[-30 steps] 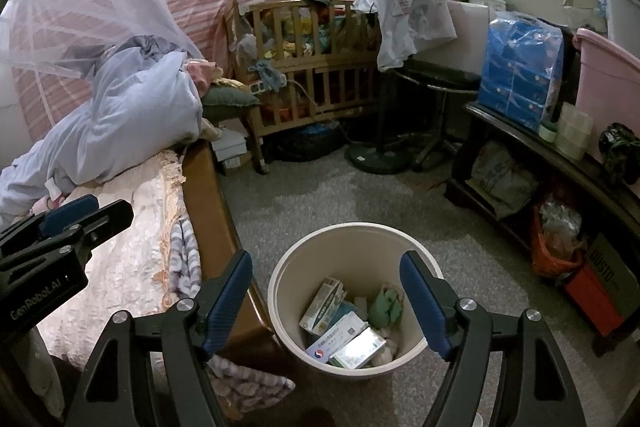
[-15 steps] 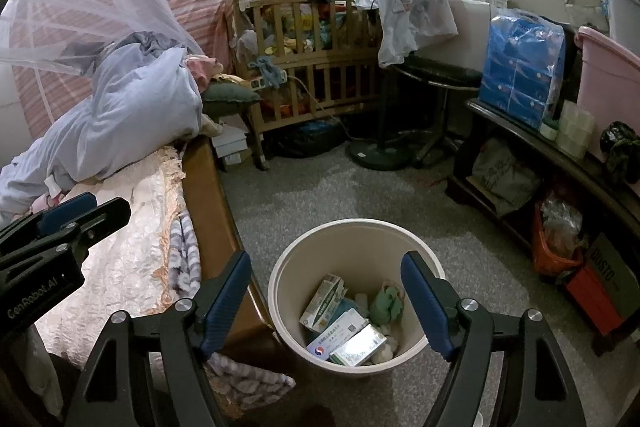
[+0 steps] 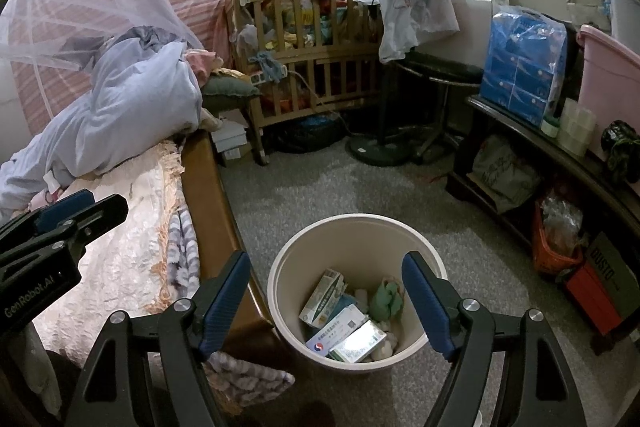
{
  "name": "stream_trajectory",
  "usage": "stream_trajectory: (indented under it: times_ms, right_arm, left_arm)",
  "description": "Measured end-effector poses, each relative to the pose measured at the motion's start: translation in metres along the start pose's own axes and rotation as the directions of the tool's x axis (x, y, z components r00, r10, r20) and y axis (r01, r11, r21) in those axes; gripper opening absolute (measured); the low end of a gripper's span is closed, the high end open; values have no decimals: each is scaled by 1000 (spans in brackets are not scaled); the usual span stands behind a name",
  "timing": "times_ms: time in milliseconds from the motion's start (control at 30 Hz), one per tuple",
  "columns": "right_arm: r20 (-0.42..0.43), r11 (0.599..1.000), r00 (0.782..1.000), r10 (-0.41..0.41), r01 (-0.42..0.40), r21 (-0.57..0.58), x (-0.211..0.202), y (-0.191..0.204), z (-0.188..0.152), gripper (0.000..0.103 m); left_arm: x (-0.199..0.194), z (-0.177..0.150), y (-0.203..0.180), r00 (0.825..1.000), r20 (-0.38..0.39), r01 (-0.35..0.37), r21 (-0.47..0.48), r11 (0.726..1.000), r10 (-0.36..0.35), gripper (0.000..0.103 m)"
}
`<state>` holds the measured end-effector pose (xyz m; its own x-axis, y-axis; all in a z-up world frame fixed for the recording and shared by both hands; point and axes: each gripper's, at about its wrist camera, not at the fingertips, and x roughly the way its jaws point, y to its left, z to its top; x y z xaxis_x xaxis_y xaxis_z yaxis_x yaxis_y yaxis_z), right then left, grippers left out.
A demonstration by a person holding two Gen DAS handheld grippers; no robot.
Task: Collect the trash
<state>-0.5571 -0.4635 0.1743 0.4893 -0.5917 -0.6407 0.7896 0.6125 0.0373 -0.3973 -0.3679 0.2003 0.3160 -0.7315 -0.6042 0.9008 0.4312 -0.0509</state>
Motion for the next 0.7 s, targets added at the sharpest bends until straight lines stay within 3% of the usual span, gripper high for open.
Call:
stream_trajectory:
  times_ms: [700]
  right_arm:
    - [-26, 1000, 1000, 0, 0, -6, 6, -2, 2, 78]
  left_arm:
    - [1, -2, 1, 1000, -4, 1, 1, 1000, -1, 51]
